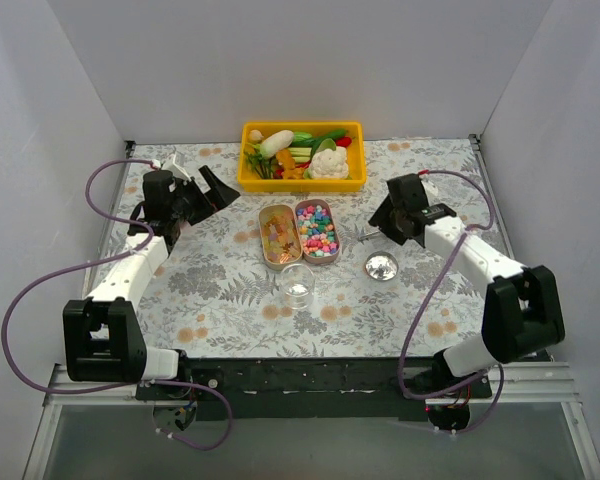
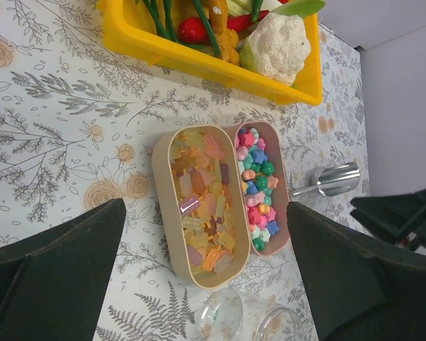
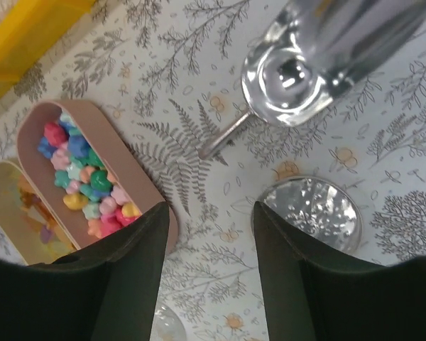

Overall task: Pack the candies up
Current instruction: Pick up the spatula from the center of the board.

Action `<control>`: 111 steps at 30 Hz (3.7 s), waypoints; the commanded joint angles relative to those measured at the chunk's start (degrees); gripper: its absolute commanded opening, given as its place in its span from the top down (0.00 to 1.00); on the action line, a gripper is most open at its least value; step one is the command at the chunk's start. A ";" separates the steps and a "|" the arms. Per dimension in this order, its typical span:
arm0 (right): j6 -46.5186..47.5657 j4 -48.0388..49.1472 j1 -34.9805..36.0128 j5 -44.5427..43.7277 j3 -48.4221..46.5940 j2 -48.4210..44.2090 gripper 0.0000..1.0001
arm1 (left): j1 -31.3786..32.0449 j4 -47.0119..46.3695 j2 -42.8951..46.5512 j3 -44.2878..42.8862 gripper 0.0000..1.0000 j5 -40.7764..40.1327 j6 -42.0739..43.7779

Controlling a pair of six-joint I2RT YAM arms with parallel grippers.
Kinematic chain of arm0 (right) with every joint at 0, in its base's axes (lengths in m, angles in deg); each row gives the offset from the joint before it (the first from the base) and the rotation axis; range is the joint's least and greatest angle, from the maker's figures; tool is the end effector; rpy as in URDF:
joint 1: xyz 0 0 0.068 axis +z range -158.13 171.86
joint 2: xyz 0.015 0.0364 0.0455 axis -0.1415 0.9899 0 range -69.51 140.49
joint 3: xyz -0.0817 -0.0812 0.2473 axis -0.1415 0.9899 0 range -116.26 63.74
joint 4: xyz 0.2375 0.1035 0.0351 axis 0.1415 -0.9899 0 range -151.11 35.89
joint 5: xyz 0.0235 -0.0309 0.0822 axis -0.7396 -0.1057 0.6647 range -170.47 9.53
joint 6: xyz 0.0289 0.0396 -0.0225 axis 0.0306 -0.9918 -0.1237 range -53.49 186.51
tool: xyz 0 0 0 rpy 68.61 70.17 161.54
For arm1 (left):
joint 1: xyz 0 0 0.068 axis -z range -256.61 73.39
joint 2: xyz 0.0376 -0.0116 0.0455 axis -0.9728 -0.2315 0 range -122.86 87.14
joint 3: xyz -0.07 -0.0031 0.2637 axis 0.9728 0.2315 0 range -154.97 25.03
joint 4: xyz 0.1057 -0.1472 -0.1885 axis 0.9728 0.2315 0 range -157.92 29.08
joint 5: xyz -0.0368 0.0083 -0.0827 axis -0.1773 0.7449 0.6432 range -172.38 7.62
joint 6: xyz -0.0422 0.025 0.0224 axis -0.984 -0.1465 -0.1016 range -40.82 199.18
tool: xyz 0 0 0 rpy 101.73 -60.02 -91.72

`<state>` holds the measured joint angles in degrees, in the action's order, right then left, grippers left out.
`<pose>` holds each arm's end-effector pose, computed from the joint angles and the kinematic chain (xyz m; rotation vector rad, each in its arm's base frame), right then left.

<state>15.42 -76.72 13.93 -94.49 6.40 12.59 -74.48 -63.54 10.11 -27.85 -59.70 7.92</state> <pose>0.2858 0.1065 0.2471 0.7088 2.2816 0.3192 0.3020 -0.0250 0.2742 -1.0490 1.9927 -1.1543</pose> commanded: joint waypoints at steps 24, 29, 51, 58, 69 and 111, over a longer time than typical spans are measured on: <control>-16.15 -12.72 0.00 -3.99 -21.93 27.40 0.52 | 3.76 1.33 -4.18 -5.83 0.02 0.97 1.57; -16.58 -12.37 0.00 -5.57 -21.24 27.76 0.52 | 4.11 1.51 -4.35 -6.09 0.02 0.97 1.66; -18.44 -11.85 -0.44 -11.55 -21.41 30.83 0.60 | 4.99 3.09 -3.47 -6.44 0.02 -0.44 2.80; -14.22 -10.00 -0.62 -10.68 -20.18 29.43 0.99 | 5.25 3.88 -4.70 -7.58 0.02 2.71 3.76; 8.36 -14.21 -0.44 1.88 -23.43 21.70 0.99 | 18.96 10.21 -6.19 -13.91 0.02 -4.92 11.68; 32.99 -28.71 19.77 28.52 -31.87 3.14 0.99 | 25.20 6.26 -14.02 -14.97 0.02 -2.64 13.52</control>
<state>47.83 -105.35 33.14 -69.66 -20.53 15.70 -49.48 -57.64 -4.03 -43.26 -59.18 20.42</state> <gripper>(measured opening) 0.077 0.982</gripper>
